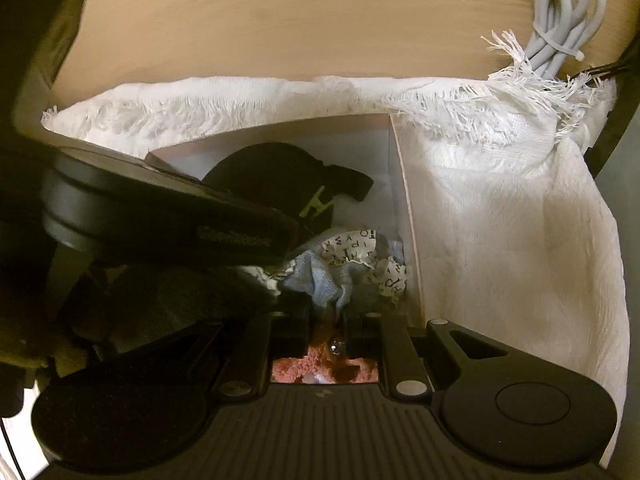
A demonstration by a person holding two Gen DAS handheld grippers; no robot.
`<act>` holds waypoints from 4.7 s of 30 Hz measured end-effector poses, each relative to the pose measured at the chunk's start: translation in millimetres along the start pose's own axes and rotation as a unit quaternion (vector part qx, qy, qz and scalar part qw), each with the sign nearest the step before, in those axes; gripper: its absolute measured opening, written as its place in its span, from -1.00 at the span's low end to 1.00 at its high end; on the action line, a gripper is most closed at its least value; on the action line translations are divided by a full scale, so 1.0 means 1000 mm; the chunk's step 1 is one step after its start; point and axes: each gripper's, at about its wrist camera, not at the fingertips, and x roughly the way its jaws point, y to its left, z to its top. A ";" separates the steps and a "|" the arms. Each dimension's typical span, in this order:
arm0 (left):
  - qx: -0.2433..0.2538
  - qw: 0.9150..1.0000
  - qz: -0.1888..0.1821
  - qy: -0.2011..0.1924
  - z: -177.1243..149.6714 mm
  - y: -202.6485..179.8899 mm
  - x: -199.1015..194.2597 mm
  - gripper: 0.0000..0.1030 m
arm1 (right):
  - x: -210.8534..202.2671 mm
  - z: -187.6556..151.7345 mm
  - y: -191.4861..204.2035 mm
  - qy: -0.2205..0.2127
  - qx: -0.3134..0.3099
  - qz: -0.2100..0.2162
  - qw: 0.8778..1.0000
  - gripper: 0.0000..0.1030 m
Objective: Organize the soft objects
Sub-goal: 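Open both tools to drop the plaid dress and green strap into the pink box, then grasp the pink bow hair tie with the left tool while the right tool moves toward the white gloves, then lift the pink bow with the left tool while the right tool lowers over the white gloves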
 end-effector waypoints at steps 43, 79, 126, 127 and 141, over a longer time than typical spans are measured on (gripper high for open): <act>-0.177 0.963 0.084 -0.188 -0.285 0.038 -0.154 -0.58 | -0.068 -0.130 0.068 -0.066 -0.115 0.015 0.991 0.54; 0.007 0.994 0.094 -0.048 -0.210 0.068 -0.090 -0.56 | -0.032 -0.153 0.059 0.002 -0.076 0.013 0.997 0.86; -0.169 0.969 0.120 -0.139 -0.309 0.018 -0.149 -0.81 | -0.116 -0.175 0.034 -0.048 -0.181 0.039 0.982 0.94; -0.168 0.969 0.120 -0.137 -0.309 0.017 -0.148 -0.81 | -0.114 -0.177 0.036 -0.044 -0.181 0.042 0.982 0.94; -0.151 0.972 0.090 -0.153 -0.314 0.013 -0.164 -0.81 | -0.095 -0.172 0.053 -0.039 -0.182 0.050 0.981 0.94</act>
